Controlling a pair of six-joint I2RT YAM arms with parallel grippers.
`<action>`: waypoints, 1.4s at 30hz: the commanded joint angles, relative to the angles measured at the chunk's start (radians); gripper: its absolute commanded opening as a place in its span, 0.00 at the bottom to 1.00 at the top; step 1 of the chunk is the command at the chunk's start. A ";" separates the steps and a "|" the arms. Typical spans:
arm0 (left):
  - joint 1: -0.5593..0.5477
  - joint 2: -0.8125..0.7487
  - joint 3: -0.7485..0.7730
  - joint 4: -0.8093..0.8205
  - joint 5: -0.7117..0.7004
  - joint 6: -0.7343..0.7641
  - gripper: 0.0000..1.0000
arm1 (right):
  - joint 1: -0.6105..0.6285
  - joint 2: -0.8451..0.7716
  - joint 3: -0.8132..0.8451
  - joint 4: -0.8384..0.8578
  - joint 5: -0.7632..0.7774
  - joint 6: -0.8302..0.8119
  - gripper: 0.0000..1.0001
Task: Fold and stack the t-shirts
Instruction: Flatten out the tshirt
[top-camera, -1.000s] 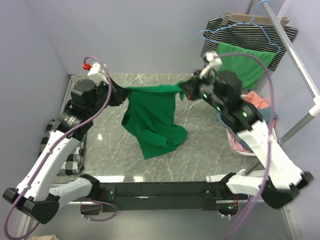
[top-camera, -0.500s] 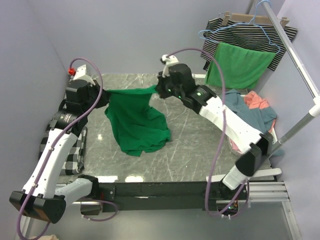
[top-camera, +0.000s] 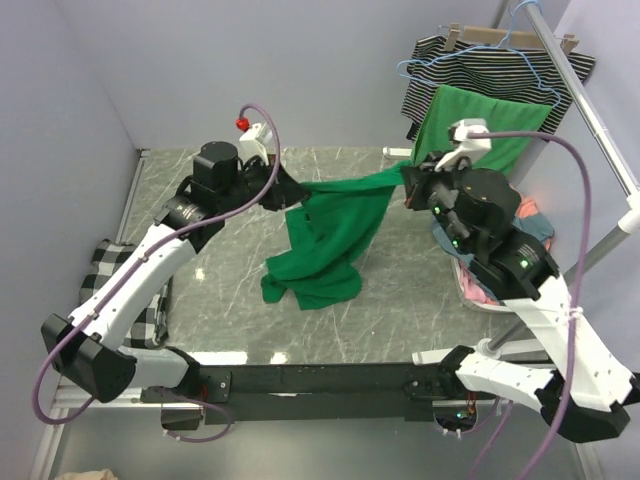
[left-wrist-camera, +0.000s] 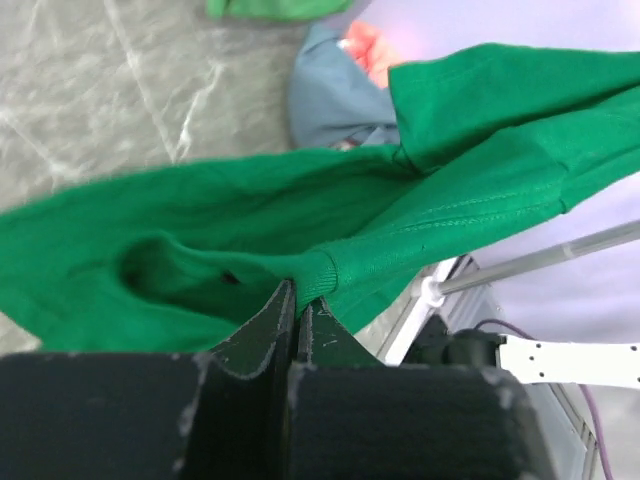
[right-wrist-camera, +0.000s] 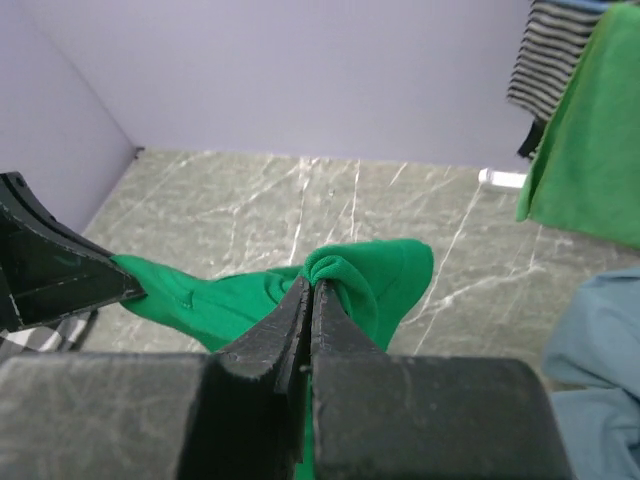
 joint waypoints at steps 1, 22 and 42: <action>-0.011 -0.016 0.105 0.031 -0.111 0.042 0.01 | -0.011 0.054 0.078 0.026 0.030 -0.040 0.00; 0.489 -0.116 -0.161 -0.157 -0.654 0.018 0.01 | -0.052 0.848 0.401 0.104 -0.292 0.000 0.91; 0.552 -0.048 -0.195 -0.136 -0.602 0.003 0.01 | -0.216 1.101 0.301 0.099 -0.669 0.127 0.86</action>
